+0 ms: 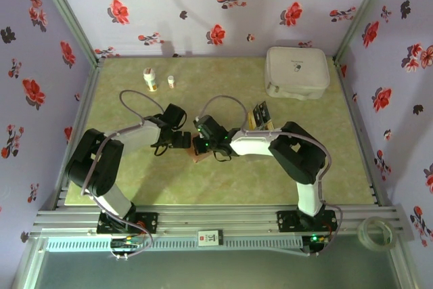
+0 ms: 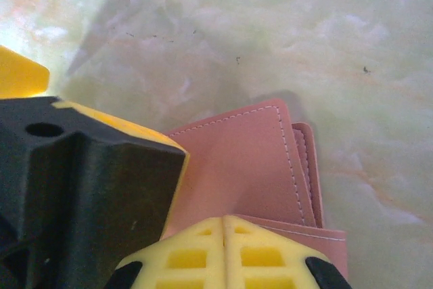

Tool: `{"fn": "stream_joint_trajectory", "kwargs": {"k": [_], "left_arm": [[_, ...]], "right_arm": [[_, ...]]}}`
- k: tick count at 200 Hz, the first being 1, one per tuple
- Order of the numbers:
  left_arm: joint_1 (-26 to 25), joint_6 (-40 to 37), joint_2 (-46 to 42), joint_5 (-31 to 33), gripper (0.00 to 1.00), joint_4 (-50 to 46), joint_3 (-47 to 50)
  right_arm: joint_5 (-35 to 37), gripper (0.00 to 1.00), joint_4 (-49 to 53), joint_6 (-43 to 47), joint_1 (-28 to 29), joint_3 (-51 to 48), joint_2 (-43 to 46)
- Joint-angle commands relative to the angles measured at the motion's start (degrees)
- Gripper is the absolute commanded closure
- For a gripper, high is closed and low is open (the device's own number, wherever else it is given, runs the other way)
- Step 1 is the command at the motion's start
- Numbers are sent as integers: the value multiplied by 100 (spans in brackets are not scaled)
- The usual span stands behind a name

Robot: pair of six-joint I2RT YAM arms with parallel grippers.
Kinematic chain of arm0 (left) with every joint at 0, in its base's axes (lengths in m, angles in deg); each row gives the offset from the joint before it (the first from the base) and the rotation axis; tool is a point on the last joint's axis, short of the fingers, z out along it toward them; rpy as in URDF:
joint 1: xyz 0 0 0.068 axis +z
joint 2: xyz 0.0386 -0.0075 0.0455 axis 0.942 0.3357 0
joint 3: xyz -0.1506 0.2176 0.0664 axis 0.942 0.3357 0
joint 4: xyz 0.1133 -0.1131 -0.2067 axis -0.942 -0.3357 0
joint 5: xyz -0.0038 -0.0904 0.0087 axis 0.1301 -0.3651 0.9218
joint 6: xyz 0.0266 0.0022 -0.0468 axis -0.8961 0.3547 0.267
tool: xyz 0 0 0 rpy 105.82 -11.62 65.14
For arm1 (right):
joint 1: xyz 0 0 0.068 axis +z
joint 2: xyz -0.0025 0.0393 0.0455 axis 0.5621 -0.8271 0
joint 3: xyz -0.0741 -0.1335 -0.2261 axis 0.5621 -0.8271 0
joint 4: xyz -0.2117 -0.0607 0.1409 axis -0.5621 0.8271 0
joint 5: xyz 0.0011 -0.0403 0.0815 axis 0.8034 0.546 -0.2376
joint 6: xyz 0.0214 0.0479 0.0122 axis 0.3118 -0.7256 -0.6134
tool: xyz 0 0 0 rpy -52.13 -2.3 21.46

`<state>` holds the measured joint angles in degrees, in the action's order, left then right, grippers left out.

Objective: Put the credit cards into the card holder
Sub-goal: Close the button on the card holder.

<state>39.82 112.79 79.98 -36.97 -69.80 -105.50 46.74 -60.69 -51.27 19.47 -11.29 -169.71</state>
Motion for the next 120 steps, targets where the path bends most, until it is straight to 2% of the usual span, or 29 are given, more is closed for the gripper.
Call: {"fn": "stream_joint_trajectory", "kwargs": {"k": [1,33,82,120], "left_arm": [[-11,9,373,131,0,-274,152],[-14,7,371,129,0,-278,134],[-27,27,372,131,0,-276,115],[-33,48,348,123,0,-283,104]], "right_arm": [[-831,100,599,-596,-138,-637,-655],[-771,100,789,-480,-117,-552,-592],[-267,99,1337,-156,106,-365,-556],[-66,80,1628,-74,198,-163,-551]]}}
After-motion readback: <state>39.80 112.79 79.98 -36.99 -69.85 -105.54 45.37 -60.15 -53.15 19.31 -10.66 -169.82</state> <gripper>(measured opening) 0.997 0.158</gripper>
